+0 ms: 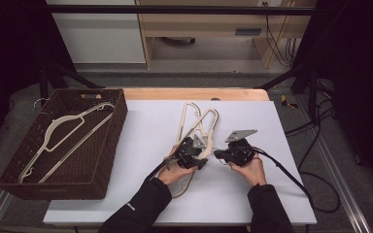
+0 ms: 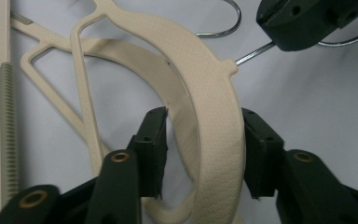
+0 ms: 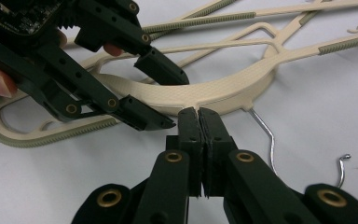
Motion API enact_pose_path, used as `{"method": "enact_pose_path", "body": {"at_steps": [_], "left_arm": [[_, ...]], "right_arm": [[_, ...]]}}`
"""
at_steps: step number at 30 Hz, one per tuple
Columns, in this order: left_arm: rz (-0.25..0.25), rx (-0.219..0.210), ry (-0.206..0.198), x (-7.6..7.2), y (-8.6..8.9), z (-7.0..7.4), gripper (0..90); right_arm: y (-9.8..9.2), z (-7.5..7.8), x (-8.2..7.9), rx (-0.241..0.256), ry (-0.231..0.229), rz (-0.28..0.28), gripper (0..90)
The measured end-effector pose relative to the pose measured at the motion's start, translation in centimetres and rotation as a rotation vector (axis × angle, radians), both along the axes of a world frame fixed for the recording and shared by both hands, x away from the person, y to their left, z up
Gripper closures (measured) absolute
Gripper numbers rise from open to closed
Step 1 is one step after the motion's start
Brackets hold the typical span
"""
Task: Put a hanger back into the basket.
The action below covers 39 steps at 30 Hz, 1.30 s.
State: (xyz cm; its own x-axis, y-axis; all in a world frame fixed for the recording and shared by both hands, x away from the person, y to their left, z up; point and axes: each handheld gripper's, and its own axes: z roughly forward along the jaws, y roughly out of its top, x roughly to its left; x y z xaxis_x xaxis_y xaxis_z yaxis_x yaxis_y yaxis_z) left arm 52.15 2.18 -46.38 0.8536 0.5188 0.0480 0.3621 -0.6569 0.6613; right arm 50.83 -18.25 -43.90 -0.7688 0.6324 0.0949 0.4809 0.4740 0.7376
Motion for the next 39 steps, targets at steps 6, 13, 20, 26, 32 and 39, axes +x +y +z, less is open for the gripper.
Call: {"method": "enact_pose_path", "body": {"at_steps": [6,13,20,26,32,39], "left_arm": [[-0.025,0.005,0.002,-0.4,-0.2,0.3,71.7],[-0.032,0.008,-0.014,-0.8,0.5,1.2,72.6],[0.000,-0.028,-0.050,-1.5,2.0,3.3,74.3],[0.052,-0.072,-0.072,-1.7,4.3,5.3,76.9],[0.109,-0.093,-0.088,-1.6,7.0,6.8,81.2],[0.160,-0.102,-0.105,-1.3,8.5,7.4,84.9]], "right_arm": [[0.1,0.2,0.0,0.010,0.007,-0.008,89.1],[-0.6,1.5,-0.6,0.090,-0.039,-0.001,77.9],[-3.7,5.2,-2.6,0.213,-0.215,-0.108,48.8],[-6.5,6.3,-4.1,0.300,-0.299,-0.211,31.1],[-8.0,5.5,-5.1,0.303,-0.301,-0.270,22.1],[-8.3,4.7,-5.5,0.292,-0.283,-0.293,15.2]]}}
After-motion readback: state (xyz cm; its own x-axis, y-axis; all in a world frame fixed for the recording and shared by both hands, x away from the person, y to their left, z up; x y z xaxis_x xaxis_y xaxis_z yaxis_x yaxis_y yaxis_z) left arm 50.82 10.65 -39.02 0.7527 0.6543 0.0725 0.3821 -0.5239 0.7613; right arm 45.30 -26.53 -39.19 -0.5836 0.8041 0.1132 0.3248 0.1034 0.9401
